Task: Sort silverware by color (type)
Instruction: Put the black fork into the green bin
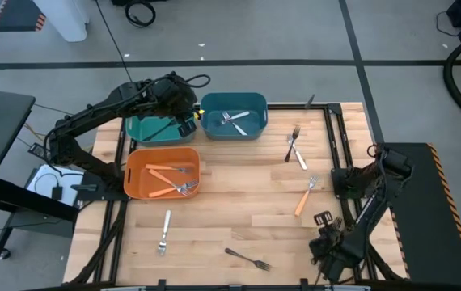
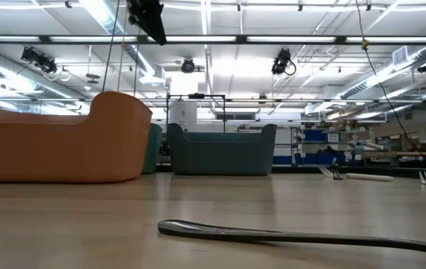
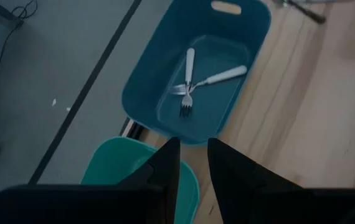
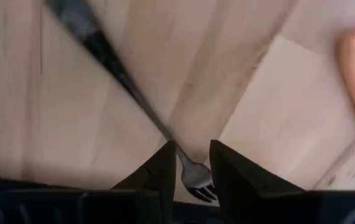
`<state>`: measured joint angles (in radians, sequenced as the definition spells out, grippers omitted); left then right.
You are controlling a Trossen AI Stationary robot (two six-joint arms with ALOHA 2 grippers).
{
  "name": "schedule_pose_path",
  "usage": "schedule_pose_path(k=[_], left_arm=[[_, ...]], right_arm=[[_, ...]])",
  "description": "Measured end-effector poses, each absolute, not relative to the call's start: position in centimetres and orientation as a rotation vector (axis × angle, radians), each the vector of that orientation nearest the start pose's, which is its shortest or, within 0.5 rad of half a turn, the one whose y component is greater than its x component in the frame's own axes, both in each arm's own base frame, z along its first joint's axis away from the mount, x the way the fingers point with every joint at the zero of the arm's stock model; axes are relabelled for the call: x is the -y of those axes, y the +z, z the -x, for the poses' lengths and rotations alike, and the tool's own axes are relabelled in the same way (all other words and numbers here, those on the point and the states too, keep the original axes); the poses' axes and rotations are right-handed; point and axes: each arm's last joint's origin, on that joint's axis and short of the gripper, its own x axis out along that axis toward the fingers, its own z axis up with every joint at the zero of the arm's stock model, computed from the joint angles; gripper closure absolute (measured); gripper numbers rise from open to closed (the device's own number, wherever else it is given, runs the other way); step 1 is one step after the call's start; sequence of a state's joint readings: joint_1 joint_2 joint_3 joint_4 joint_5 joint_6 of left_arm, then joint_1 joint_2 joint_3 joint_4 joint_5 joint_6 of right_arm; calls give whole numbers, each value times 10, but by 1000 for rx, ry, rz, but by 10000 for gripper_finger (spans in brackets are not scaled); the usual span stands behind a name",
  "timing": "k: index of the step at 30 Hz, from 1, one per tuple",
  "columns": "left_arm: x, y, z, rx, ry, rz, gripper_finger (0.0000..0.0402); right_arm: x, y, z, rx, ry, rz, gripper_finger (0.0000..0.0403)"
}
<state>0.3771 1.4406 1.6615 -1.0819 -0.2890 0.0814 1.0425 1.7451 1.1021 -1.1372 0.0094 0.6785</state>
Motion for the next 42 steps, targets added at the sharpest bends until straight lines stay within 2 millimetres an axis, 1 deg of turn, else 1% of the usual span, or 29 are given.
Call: schedule_pose_path(k=[2, 8, 12, 17, 25, 37, 42], left_arm=[[-109, 406, -253, -881, 595, -25, 310], [-109, 407, -254, -855, 605, -13, 310], [-110, 407, -254, -845, 618, 15, 310], [-110, 407, -254, -840, 624, 28, 310], [-110, 408, -254, -831, 635, 51, 310], [-108, 408, -255, -831, 629, 48, 310], [-108, 408, -255, -831, 629, 48, 310]], right_arm=[[-241, 166, -135, -1667, 207, 458, 306], [-245, 158, -126, -1607, 315, 468, 330], [-241, 150, -121, -1620, 298, 472, 340], [-234, 141, -117, -1652, 287, 480, 340], [-235, 136, -118, -1626, 364, 492, 340], [-232, 127, -117, -1596, 384, 456, 339], [-230, 126, -120, -1615, 379, 429, 340]])
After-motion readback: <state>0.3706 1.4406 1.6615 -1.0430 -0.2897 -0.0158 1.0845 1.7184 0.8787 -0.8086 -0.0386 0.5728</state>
